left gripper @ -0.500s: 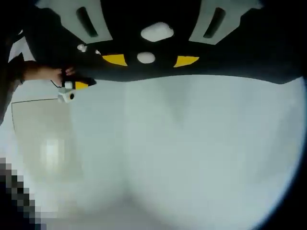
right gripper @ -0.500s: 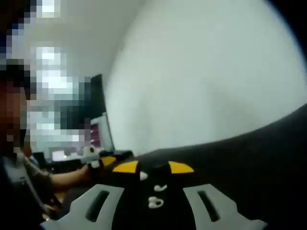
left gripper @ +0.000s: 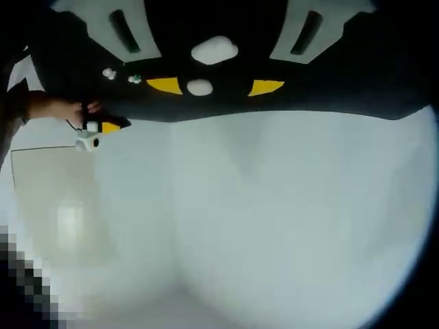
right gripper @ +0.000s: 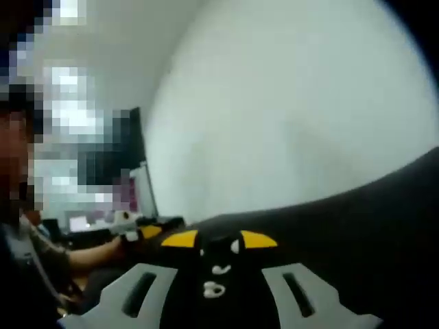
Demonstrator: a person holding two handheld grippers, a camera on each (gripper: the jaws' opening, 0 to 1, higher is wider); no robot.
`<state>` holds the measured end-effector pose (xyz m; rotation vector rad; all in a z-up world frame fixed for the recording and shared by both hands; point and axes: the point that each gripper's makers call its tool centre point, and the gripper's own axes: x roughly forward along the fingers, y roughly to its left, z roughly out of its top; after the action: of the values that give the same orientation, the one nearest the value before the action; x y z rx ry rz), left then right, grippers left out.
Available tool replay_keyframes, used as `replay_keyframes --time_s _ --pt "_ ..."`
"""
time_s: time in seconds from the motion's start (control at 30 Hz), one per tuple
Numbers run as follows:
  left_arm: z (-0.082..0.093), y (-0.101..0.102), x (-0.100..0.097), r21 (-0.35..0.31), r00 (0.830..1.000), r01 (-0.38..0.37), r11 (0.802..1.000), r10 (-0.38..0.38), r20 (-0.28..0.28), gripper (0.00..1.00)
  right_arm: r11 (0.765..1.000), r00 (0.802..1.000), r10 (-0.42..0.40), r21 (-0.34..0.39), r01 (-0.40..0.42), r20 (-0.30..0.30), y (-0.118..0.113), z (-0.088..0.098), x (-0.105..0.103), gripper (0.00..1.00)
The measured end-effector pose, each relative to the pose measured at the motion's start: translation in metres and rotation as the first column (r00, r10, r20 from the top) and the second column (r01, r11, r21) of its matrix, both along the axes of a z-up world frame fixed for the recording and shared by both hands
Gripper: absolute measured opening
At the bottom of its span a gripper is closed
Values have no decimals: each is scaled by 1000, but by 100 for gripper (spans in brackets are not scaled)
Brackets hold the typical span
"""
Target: Pick up three earphones and place each one into its charging case using tactile feedback, ensure that each earphone is properly inserted and securely positioned inside the case.
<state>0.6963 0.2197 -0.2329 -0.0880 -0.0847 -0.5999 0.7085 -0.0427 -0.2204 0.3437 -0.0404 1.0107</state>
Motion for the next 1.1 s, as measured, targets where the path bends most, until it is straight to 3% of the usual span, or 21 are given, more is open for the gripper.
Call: replay_keyframes --time_s 0.23,0.53,0.83,1.03,1.1 --pt "0 9 0 1 999 -32 999 32 -4 31 1000 1000 -11 0 11 -2 -1 -1 1 24" --pt "-20 9 7 102 997 -64 993 67 -32 30 1000 1000 -21 3 21 -6 -6 -1 6 24" --pt "-29 13 12 118 991 -101 988 110 -71 28 998 999 -34 59 34 -11 -19 8 11 24" --pt "-32 10 16 98 980 -112 989 126 -151 28 993 999 -36 111 38 -13 -26 17 14 24" --pt "-43 11 19 122 964 -141 982 164 -208 28 991 999 -30 127 31 -14 -26 20 13 24"
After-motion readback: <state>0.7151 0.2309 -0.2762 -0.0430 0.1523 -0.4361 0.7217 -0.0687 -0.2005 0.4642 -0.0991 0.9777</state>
